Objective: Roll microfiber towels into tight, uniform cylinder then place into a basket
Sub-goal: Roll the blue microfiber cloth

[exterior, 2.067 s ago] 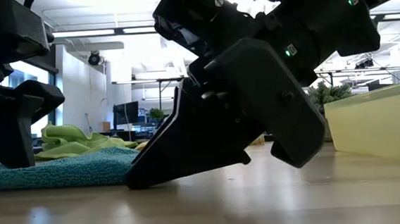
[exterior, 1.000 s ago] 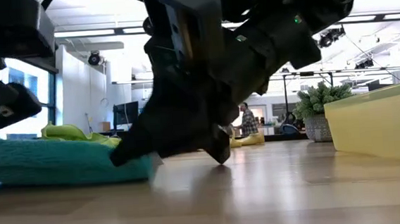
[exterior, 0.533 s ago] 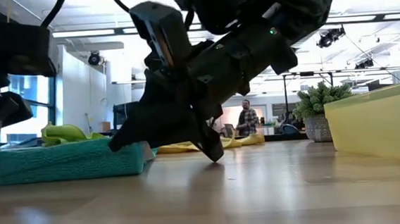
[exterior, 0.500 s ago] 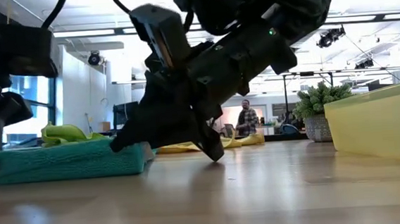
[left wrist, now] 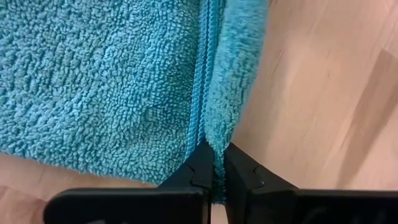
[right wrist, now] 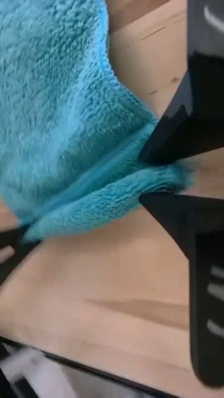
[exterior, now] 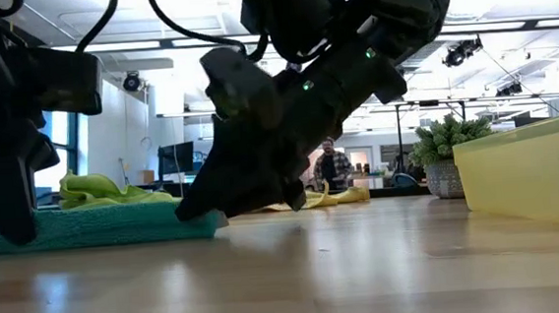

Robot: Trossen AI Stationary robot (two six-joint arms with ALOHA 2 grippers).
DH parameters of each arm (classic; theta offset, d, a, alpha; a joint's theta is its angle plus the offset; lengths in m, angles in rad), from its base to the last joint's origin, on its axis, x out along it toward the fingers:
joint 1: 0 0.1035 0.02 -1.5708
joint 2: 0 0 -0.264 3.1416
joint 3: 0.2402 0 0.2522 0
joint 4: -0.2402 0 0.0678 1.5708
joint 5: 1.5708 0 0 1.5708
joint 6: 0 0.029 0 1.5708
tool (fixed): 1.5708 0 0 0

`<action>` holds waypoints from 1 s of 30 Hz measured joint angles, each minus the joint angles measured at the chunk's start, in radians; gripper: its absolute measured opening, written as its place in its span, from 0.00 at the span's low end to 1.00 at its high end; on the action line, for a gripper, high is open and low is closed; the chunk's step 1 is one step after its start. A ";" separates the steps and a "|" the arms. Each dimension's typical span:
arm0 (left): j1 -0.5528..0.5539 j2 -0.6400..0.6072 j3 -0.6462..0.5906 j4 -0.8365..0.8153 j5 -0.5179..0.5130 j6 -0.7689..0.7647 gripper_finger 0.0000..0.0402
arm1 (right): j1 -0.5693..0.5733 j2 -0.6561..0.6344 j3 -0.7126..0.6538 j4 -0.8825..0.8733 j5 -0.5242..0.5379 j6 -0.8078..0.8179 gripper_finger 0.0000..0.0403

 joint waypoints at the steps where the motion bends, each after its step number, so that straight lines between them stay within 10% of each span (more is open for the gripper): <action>1: 0.000 0.000 0.000 0.000 0.006 0.000 0.01 | -0.004 -0.015 -0.001 -0.013 -0.032 -0.021 0.24; 8: -0.002 -0.001 0.000 0.009 0.053 0.031 0.01 | 0.042 -0.120 0.001 -0.054 -0.085 -0.371 0.27; 13: 0.000 -0.001 0.000 0.009 0.063 0.034 0.01 | 0.120 -0.102 0.001 -0.045 0.124 -0.740 0.27; 16: 0.000 -0.001 0.000 0.010 0.062 0.034 0.01 | 0.141 -0.083 0.001 -0.041 0.246 -0.778 0.28; 30: 0.000 -0.001 0.000 0.011 0.060 0.034 0.01 | 0.089 -0.009 0.001 0.008 0.187 -0.810 0.45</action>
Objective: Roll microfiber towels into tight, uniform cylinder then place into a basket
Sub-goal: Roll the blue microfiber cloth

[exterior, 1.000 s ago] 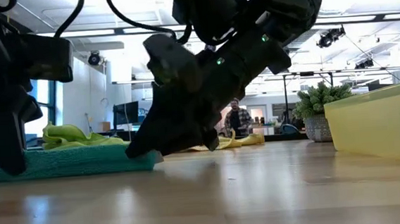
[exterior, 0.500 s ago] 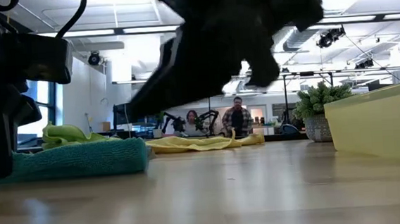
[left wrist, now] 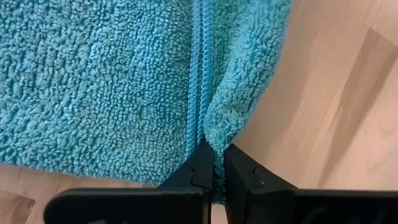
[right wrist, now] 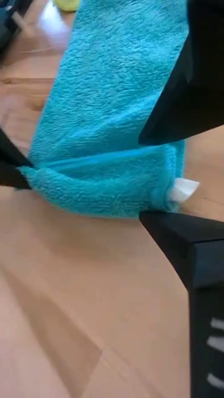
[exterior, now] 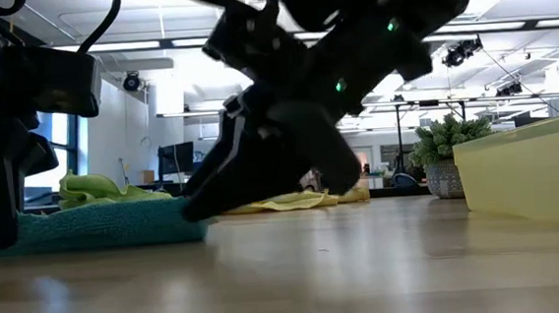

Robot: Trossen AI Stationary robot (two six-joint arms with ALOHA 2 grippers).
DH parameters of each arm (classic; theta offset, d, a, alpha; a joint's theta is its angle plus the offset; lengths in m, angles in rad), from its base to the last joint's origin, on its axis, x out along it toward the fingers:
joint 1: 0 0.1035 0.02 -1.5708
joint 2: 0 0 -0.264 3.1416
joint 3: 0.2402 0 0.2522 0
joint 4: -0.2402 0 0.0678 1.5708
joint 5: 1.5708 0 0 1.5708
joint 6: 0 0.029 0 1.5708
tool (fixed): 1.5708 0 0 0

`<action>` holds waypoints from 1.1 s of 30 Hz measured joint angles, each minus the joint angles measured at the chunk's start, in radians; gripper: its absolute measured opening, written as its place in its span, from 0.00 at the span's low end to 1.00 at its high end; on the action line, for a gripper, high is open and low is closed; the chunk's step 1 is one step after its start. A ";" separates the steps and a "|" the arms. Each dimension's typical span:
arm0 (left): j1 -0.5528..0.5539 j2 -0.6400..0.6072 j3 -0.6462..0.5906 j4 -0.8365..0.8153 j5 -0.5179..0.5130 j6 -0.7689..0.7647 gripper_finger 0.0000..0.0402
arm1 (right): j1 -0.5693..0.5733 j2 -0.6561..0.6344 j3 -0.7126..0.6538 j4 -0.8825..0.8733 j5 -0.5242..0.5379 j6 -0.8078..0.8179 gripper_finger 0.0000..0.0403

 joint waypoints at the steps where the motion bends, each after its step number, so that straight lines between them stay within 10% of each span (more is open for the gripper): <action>1: 0.000 0.000 0.000 0.000 0.000 0.000 0.01 | -0.005 0.007 0.000 0.014 -0.021 -0.015 0.45; 13: 0.000 0.000 0.000 0.001 0.000 0.010 0.02 | -0.022 0.051 0.002 0.043 -0.106 -0.003 0.30; 21: 0.000 0.001 0.000 0.004 0.005 0.010 0.03 | -0.025 0.052 0.002 0.038 -0.162 0.218 0.03; 33: 0.001 0.003 -0.001 0.117 0.180 -0.010 0.02 | -0.066 0.056 0.001 0.161 -0.470 0.756 0.01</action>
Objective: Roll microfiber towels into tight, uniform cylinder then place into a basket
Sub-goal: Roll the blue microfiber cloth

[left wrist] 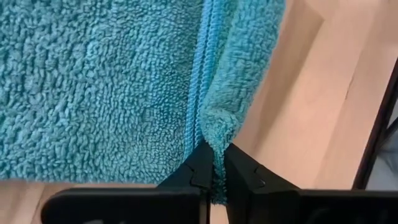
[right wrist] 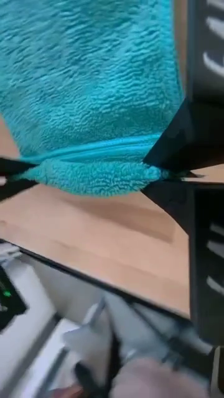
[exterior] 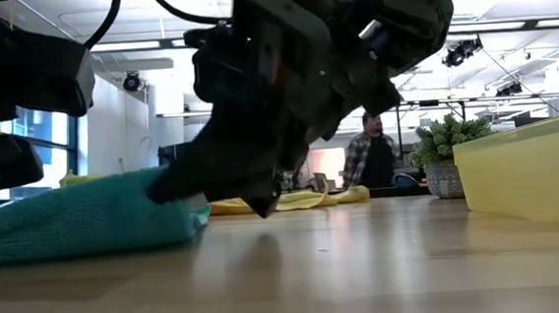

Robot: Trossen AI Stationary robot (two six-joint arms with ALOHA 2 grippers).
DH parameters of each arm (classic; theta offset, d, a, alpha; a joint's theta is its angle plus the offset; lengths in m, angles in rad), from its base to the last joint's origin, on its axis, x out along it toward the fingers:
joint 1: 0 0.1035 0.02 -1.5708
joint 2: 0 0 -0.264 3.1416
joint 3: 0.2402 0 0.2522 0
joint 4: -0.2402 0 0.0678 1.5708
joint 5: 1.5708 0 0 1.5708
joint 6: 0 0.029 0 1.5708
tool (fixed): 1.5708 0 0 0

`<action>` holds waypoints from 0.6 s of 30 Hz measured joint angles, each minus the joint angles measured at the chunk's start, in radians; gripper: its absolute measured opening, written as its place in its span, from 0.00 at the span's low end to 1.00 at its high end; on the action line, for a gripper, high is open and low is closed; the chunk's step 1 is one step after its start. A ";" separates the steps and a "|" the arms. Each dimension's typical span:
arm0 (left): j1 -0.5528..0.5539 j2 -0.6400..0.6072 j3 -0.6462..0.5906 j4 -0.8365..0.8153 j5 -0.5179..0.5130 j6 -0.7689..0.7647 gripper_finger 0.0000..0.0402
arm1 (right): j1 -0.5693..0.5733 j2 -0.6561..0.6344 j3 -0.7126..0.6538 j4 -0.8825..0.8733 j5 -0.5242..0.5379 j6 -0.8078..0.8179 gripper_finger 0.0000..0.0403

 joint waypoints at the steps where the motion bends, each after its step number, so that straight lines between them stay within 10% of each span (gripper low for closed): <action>1: 0.002 0.000 0.000 0.000 0.004 -0.010 0.02 | -0.002 0.000 0.000 0.000 -0.002 0.047 0.01; 18: 0.031 -0.001 0.000 -0.019 -0.002 -0.245 0.05 | 0.010 -0.007 0.003 -0.129 0.182 0.196 0.13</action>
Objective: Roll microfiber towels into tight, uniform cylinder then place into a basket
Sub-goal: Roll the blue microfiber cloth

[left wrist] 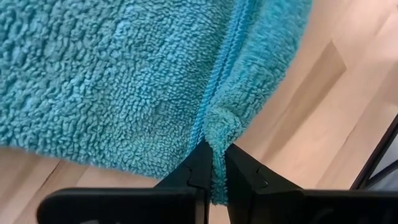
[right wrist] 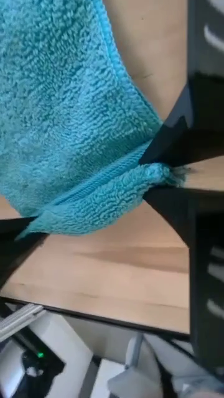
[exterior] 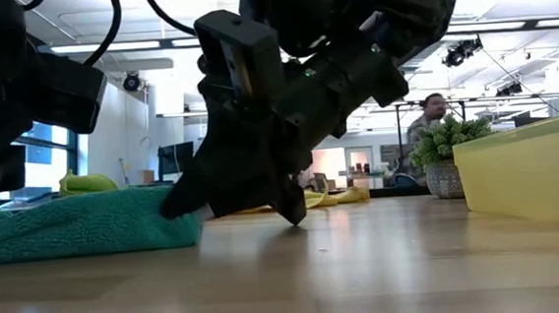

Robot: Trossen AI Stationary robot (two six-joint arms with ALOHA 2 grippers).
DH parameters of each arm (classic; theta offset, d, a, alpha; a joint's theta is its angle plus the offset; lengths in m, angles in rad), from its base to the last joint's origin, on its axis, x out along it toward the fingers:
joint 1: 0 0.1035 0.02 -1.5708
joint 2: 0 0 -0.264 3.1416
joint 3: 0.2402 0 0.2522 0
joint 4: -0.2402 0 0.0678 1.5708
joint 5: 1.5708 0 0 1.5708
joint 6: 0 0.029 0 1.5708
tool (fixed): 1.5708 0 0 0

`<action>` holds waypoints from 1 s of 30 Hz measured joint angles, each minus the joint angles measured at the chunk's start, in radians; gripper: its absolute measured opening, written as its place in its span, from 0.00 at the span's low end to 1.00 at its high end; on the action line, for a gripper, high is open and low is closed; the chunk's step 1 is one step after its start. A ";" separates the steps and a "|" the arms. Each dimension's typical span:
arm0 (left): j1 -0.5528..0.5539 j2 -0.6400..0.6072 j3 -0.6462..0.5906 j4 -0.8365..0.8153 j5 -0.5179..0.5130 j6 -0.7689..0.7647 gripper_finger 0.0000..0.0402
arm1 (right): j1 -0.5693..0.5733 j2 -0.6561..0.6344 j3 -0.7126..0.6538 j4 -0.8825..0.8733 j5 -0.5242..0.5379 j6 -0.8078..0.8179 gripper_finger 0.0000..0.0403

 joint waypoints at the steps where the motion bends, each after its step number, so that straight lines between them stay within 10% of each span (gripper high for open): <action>1: 0.000 0.000 0.000 0.000 0.000 -0.009 0.05 | 0.002 0.000 0.000 0.000 0.000 -0.010 0.16; 10: -0.001 -0.001 0.000 -0.005 0.000 -0.042 0.05 | -0.036 -0.095 -0.007 -0.166 -0.130 -0.125 0.30; 23: 0.001 -0.001 0.000 0.000 -0.002 -0.043 0.05 | 0.133 -0.151 -0.005 -0.066 0.219 -0.686 0.29; 30: 0.001 -0.001 0.000 0.000 -0.003 -0.045 0.05 | 0.139 -0.074 -0.004 0.064 0.198 -0.691 0.29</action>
